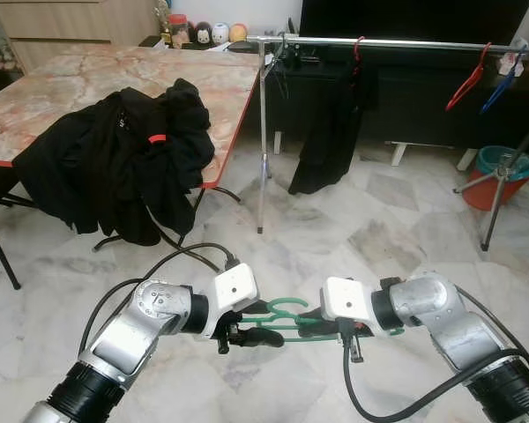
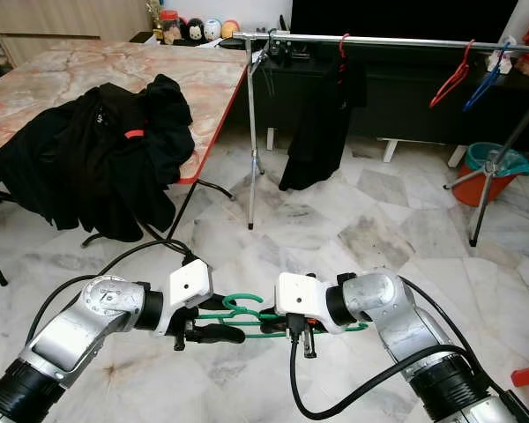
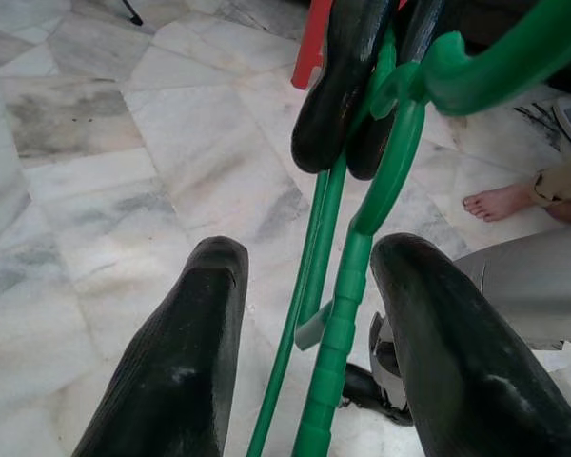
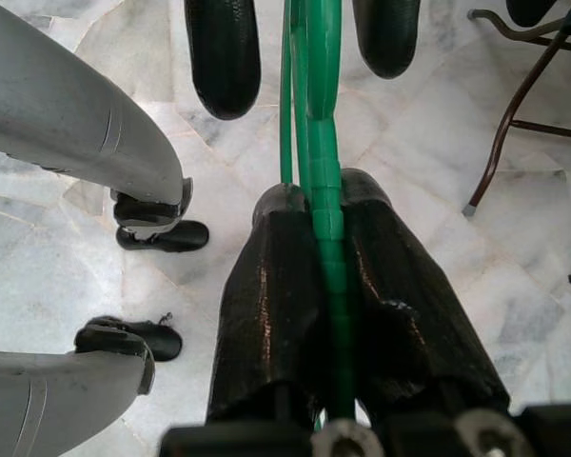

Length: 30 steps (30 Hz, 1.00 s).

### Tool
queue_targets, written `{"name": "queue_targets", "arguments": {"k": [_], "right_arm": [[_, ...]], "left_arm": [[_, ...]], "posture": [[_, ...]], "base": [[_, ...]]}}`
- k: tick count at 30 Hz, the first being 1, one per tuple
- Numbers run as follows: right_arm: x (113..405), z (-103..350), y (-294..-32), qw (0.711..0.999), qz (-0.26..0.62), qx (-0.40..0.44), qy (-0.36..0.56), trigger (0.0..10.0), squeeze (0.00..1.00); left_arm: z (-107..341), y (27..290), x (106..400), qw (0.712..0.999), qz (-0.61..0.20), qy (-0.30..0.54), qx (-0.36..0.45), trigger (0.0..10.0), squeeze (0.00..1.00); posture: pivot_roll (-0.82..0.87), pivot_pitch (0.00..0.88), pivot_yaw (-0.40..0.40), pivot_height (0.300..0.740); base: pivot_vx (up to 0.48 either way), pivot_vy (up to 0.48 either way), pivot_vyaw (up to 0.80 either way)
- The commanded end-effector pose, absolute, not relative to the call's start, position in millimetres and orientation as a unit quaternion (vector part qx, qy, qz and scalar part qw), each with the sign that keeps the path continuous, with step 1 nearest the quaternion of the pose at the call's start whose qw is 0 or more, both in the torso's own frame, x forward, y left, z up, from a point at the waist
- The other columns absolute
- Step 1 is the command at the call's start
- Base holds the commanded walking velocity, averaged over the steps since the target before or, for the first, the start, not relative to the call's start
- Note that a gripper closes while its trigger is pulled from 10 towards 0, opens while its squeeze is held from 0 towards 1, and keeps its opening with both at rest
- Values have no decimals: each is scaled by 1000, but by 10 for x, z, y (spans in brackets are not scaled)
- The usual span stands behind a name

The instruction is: Hang hanger

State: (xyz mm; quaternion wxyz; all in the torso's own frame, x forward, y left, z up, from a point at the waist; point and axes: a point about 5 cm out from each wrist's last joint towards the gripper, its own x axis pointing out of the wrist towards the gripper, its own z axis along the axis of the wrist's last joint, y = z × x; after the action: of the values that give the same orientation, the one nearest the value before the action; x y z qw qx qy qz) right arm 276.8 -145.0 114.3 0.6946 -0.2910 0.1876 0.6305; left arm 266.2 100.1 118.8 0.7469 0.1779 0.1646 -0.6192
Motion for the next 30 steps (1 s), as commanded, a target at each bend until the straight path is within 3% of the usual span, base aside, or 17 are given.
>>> {"name": "queue_targets", "arguments": {"k": [1,30], "right_arm": [[2793,1186,-1434,695,631,-295,178,10000,0],[2762,1144,-1472,691,635,-289,191,10000,0]], "left_arm": [[1182,1006,2675,744,-618,173,186,0,0],[1205,996,2711,750,-615,164,182,0,0]], "posture": [[166,0,-37,732],[168,0,-38,732]], "base": [[0,0,0],[0,0,0]]}}
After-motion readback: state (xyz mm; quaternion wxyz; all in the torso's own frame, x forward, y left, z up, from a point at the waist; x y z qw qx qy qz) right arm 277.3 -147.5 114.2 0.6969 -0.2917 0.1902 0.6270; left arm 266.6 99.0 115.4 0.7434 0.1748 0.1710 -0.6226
